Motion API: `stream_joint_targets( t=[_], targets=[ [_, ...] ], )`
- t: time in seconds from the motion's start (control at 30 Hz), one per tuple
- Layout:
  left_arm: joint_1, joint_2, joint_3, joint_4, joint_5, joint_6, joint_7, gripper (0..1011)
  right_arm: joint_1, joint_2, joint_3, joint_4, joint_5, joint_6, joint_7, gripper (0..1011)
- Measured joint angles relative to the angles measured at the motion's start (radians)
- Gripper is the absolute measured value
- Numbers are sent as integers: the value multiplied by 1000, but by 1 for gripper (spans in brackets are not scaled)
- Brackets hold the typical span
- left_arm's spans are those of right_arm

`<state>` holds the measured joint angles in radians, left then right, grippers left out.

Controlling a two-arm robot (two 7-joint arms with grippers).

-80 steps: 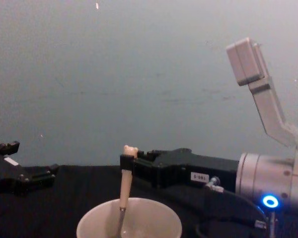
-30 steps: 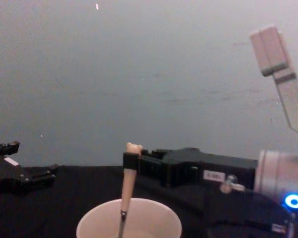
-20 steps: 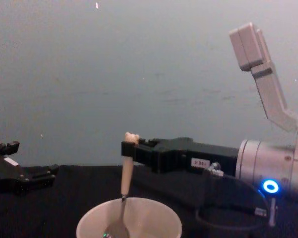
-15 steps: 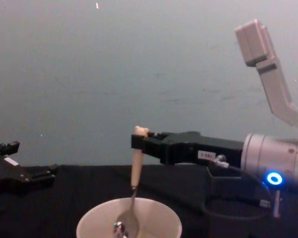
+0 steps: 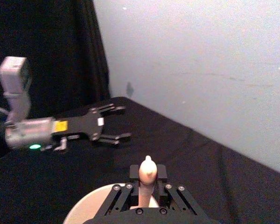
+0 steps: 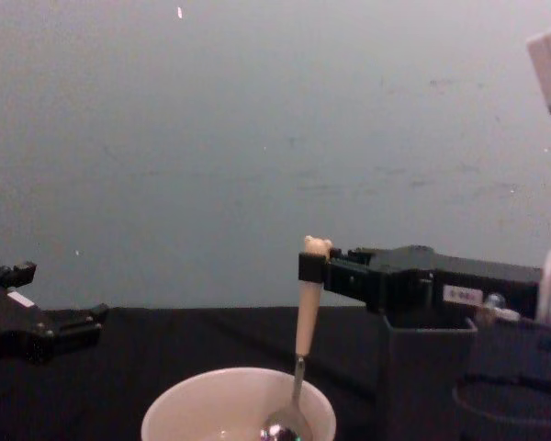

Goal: Pick up the stirring spoon with one hand, stir inside the cup, then place it back in its original position.

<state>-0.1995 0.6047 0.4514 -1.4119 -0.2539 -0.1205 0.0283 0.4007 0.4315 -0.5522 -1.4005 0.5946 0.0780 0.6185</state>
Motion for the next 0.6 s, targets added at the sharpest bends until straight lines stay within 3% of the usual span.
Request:
stream_joint_targets(
  t=[0.27, 0.6],
  targets=[
    [0, 0, 0, 0, 0, 0, 0, 1001, -37, 46, -24, -62, 30, 18, 45, 214],
    [0, 0, 0, 0, 0, 0, 0, 1001, -23, 19, -77, -60, 31, 18, 51, 214]
  ],
)
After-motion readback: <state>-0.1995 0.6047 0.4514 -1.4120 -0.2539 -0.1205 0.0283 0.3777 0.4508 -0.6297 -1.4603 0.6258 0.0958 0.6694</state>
